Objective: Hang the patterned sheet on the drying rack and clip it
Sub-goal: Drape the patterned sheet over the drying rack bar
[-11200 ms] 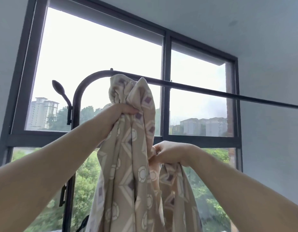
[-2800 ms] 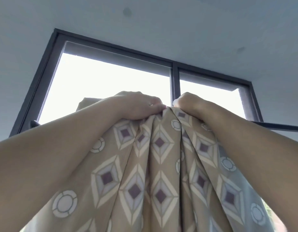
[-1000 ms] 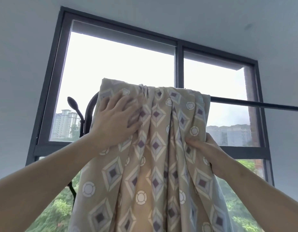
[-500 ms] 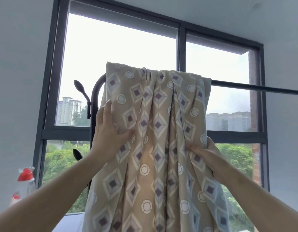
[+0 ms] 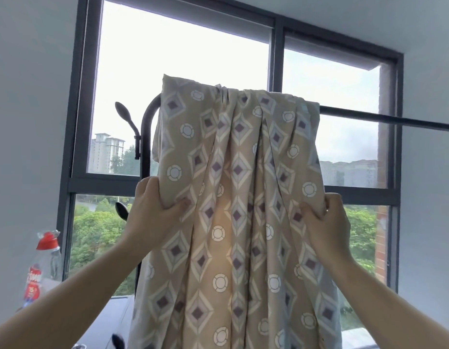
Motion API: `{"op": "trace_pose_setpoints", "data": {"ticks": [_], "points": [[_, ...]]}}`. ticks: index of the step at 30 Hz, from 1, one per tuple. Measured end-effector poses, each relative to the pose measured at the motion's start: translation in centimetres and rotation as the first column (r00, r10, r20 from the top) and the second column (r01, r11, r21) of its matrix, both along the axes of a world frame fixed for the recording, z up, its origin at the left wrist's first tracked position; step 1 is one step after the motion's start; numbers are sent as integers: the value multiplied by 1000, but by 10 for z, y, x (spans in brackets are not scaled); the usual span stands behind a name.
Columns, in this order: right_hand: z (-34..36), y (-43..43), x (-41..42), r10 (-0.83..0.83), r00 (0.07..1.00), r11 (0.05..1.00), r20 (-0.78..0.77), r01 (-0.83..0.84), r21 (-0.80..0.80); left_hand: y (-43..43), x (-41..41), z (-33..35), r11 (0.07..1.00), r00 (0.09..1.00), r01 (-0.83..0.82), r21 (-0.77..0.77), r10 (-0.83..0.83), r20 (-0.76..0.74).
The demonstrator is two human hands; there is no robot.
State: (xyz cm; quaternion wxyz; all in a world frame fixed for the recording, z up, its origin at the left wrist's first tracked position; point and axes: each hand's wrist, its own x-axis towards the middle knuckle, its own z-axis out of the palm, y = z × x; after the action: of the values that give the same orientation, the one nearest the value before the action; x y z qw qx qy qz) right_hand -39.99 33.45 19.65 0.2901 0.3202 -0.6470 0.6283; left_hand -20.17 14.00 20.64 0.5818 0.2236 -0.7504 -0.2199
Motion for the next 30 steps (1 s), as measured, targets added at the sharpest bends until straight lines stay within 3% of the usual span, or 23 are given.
{"op": "trace_pose_setpoints", "data": {"ticks": [4,7,12,13,15,17,18,20,22,24,27,30], "points": [[-9,-3,1,225,948,963,223,-252,98,0,-4,-9,944,959,281,173,-271,-81],[-18,-4,2,304,900,931,313,-350,104,-3,-7,-12,915,945,327,237,-311,-103],[-23,-8,2,241,935,958,260,-273,94,5,-2,-16,979,990,138,151,-134,-42],[-24,-9,2,241,939,958,247,-271,97,9,-1,-16,977,985,170,126,-166,-46],[-27,-11,1,308,920,939,242,-335,77,14,1,-20,893,909,416,169,-413,-56],[-29,-13,0,477,828,873,295,-485,-51,19,0,-25,698,753,640,320,-653,-80],[-30,-13,-2,546,773,833,324,-544,-105,18,-2,-29,654,725,652,385,-685,-64],[-33,-14,-8,610,698,779,374,-614,-126,11,-6,-33,675,753,597,433,-658,-11],[-35,-12,-14,612,636,736,470,-675,-46,7,-7,-32,724,823,510,464,-568,-19],[-37,-7,-14,631,527,634,569,-773,12,4,-9,-33,701,840,488,520,-539,-62],[-47,0,-13,671,385,495,633,-869,4,0,-11,-35,628,791,563,536,-598,-130],[-65,4,-20,673,312,451,671,-892,-38,-8,-12,-41,527,680,652,545,-724,-114]]}}
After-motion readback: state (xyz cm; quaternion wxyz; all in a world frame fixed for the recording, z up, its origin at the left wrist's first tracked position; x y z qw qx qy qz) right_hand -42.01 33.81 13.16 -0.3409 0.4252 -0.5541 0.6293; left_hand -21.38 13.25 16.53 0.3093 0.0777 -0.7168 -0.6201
